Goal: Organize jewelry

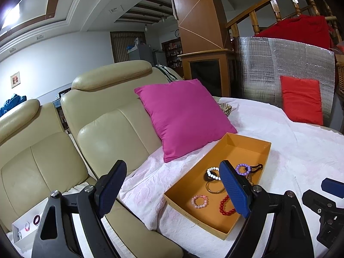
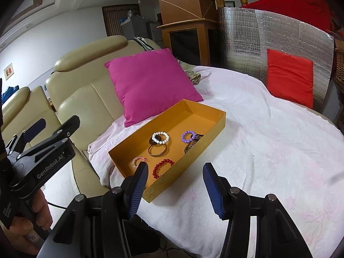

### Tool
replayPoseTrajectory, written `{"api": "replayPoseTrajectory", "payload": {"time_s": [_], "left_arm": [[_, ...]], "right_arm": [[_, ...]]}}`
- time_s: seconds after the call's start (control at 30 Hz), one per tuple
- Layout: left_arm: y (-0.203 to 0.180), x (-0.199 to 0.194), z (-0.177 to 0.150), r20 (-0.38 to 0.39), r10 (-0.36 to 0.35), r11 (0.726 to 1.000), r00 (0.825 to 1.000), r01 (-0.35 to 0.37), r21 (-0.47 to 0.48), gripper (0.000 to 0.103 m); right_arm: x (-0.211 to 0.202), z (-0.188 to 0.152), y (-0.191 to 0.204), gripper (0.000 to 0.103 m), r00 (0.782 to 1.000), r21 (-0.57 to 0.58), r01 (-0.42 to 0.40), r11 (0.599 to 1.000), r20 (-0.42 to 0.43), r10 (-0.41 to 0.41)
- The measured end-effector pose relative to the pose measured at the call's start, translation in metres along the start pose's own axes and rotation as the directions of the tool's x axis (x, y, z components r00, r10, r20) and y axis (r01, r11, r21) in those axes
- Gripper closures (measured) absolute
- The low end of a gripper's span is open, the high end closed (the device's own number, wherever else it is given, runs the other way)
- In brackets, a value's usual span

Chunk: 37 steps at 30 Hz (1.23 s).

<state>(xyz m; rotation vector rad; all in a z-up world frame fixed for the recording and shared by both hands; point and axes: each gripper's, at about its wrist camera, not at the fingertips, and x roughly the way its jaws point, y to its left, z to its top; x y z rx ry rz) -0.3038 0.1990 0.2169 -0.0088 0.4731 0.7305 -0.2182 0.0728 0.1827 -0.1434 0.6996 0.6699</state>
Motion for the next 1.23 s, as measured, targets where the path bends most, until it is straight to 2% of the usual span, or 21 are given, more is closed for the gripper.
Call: {"api": "replayPoseTrajectory", "payload": {"time_s": [1.03,1.07,1.13,1.23], "left_arm": [[-0.003,0.013,0.001,-0.005,0.027,0.999,1.0,-0.027,0.027,0.015],[-0.007,0.013,0.001,-0.003,0.018,0.999,1.0,-0.018,0.034,0.015],[-0.028,0.009,0.003,0.011,-0.058,0.995,0.998,0.057,0.083,0.015],[-0.069,0.003,0.004,0.006,-0.187,0.972,0.982,0.184,0.145,0.015]], "right_arm": [[0.03,0.013,-0.004,0.046,1.0,-0.001,0.024,1.0,0.01,-0.024],[0.029,0.014,-0.008,0.046,1.0,0.007,0.026,1.0,0.018,-0.026],[0.024,0.014,-0.024,0.046,0.998,0.044,0.042,0.998,0.04,-0.044],[0.011,0.01,-0.071,0.046,0.988,0.124,0.126,0.984,0.076,-0.136]]}}
